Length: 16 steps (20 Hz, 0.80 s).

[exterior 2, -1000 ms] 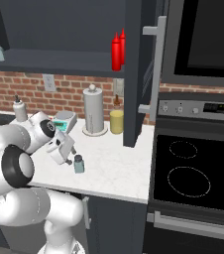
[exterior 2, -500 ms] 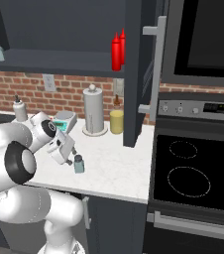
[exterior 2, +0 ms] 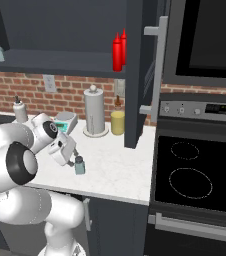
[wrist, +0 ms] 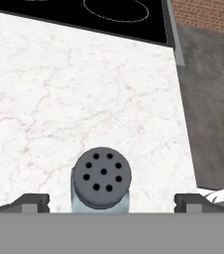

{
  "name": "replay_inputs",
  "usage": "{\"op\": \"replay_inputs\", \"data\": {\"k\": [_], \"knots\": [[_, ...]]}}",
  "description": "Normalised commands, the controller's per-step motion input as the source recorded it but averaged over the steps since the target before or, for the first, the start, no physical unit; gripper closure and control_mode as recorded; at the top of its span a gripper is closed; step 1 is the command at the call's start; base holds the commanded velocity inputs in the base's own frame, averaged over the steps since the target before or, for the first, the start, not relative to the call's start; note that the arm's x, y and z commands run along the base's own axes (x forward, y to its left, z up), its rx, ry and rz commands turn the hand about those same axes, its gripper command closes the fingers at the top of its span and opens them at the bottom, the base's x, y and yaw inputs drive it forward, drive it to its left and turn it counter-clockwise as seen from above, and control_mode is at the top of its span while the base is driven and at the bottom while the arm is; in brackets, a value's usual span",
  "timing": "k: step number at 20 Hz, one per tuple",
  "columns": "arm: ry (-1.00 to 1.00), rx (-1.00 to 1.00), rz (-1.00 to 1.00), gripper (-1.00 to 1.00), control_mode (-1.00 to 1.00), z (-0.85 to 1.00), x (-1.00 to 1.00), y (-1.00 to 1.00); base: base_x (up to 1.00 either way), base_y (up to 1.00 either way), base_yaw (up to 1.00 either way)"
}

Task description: Put the shaker and condiment bottle from the counter next to their counterparts in the cabinet.

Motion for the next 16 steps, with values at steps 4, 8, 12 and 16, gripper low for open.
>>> {"op": "replay_inputs", "data": {"k": [4, 8, 12, 16], "knots": [[0.0, 0.0, 0.0, -1.0, -1.0, 0.0, 0.0, -0.11, 0.0, 0.0, 0.0], [0.0, 0.0, 0.0, -1.0, -1.0, -0.01, 0.0, -0.08, 0.0, 0.0, 0.0], [0.0, 0.0, 0.0, -1.0, -1.0, -0.01, 0.0, -0.04, 0.0, 0.0, 0.0], [0.0, 0.0, 0.0, -1.0, -1.0, -0.05, 0.0, 0.0, 0.0, 0.0, 0.0]]}}
